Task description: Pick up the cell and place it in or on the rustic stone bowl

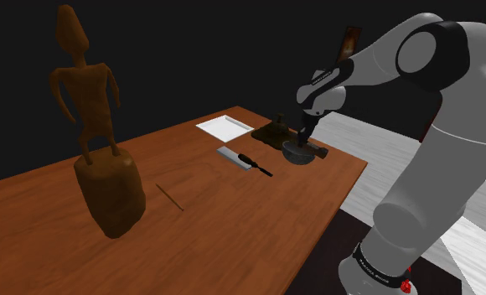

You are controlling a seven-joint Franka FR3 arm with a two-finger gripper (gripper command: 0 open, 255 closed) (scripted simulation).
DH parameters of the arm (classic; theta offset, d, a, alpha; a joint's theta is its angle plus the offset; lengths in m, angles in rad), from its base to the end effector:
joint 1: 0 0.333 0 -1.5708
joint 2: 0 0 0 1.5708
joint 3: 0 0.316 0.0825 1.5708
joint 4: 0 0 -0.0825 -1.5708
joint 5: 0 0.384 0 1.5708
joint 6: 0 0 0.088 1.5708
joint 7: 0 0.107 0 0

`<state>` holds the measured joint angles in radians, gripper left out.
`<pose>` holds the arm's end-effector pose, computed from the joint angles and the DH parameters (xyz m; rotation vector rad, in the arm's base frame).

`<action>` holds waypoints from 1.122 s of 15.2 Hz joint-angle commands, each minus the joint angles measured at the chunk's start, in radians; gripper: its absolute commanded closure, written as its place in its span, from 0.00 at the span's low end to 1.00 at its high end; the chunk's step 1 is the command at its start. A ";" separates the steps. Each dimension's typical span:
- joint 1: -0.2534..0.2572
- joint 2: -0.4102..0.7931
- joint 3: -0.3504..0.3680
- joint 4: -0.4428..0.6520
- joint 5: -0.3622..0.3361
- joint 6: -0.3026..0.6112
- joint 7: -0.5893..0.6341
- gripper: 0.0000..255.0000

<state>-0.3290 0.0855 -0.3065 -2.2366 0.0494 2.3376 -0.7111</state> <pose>0.4320 -0.3169 0.3355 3.1362 0.0674 0.0343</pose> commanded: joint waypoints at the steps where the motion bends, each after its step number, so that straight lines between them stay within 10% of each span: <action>1: 0.000 0.000 0.000 0.000 0.000 0.000 0.000 1.00; 2: 0.000 0.000 0.000 0.000 0.000 0.000 0.000 0.00; 17: 0.003 -0.077 -0.002 0.049 -0.034 -0.122 0.024 0.00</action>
<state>-0.3263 0.0082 -0.3088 -2.1878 0.0155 2.2162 -0.6873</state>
